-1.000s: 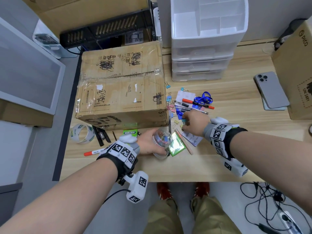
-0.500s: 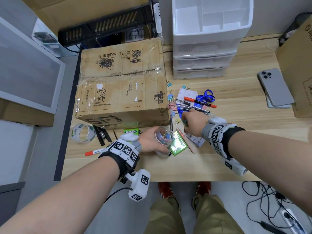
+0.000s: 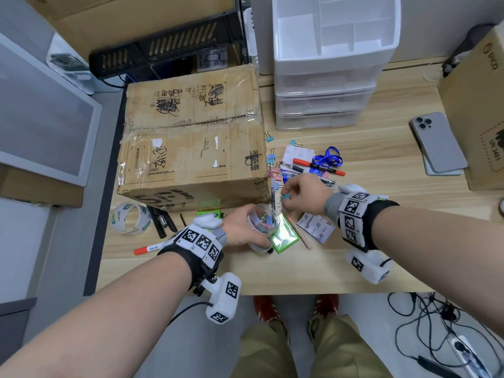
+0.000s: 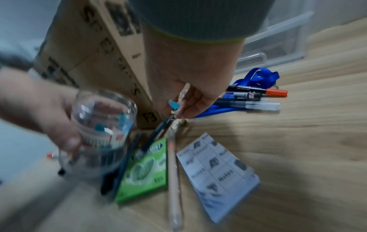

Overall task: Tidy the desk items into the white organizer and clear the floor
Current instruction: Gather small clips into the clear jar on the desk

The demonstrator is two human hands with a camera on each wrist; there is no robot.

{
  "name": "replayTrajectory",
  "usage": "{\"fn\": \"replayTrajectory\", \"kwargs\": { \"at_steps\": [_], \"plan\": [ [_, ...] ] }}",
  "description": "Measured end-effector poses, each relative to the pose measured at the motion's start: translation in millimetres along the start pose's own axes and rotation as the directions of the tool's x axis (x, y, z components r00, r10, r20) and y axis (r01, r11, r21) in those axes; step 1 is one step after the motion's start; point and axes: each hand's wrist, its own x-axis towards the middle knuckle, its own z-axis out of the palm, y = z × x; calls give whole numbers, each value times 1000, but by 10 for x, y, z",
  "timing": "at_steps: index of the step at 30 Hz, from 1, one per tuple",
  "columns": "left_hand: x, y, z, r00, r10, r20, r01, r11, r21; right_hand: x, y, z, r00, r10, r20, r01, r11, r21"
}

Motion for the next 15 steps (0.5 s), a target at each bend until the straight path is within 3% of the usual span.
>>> {"fn": "replayTrajectory", "kwargs": {
  "at_steps": [3, 6, 12, 15],
  "plan": [
    [-6, 42, -11, 1000, 13, -2, -13, 1000, -10, -21, -178, -126, 997, 2, 80, -21, 970, 243],
    [10, 35, -10, 1000, 13, 17, -13, 1000, -22, -67, -344, -184, 976, -34, 215, -47, 931, 361],
    [8, 106, -2, 999, 28, 43, -28, 1000, -8, -158, -429, -125, 932, -50, 359, -79, 939, 336],
    [26, 57, 2, 999, 28, 30, -27, 999, -28, -124, -394, -128, 944, -7, 329, -130, 911, 392]
  ]
}}
